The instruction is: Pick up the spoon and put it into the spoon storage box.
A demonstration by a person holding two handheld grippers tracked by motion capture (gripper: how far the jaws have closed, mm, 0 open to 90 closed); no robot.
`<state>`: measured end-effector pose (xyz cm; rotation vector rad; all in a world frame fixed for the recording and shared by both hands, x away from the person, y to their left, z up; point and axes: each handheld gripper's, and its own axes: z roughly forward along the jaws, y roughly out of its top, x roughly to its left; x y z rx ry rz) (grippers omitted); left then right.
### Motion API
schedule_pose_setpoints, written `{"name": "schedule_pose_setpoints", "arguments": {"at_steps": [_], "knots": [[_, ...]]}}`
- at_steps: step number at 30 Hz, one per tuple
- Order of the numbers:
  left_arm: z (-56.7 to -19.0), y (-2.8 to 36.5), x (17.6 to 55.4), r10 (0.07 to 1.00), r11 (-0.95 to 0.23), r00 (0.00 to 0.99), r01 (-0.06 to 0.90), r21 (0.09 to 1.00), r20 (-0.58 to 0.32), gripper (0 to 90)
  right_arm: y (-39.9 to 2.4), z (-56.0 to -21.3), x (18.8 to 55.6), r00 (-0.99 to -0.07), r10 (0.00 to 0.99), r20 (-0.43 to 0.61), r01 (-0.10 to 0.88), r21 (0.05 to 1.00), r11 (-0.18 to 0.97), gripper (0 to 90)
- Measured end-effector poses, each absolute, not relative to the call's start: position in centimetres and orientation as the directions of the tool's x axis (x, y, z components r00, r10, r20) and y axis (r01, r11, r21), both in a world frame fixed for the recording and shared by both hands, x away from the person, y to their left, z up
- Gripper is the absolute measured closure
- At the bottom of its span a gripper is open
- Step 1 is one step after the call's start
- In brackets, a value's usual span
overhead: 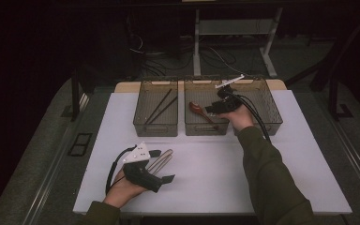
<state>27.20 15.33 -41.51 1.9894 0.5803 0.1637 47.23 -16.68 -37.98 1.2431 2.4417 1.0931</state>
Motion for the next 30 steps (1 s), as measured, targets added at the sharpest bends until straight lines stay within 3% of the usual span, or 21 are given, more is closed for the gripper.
{"name": "schedule_pose_setpoints", "arguments": {"at_steps": [10, 30], "knots": [[-41.6, 15.4, 27.2, 0.474, -0.367, 0.87, 0.334, 0.868, -0.135, 0.0, -18.7, -36.0, 44.7, -0.67, 0.719, 0.186, 0.563, 0.759, 0.329, 41.4], [-41.7, 15.5, 27.3, 0.481, -0.375, 0.867, 0.337, 0.864, -0.129, 0.0, -23.8, -35.2, 37.4, -0.716, 0.683, 0.146, 0.463, 0.831, 0.308, 29.6]]}}
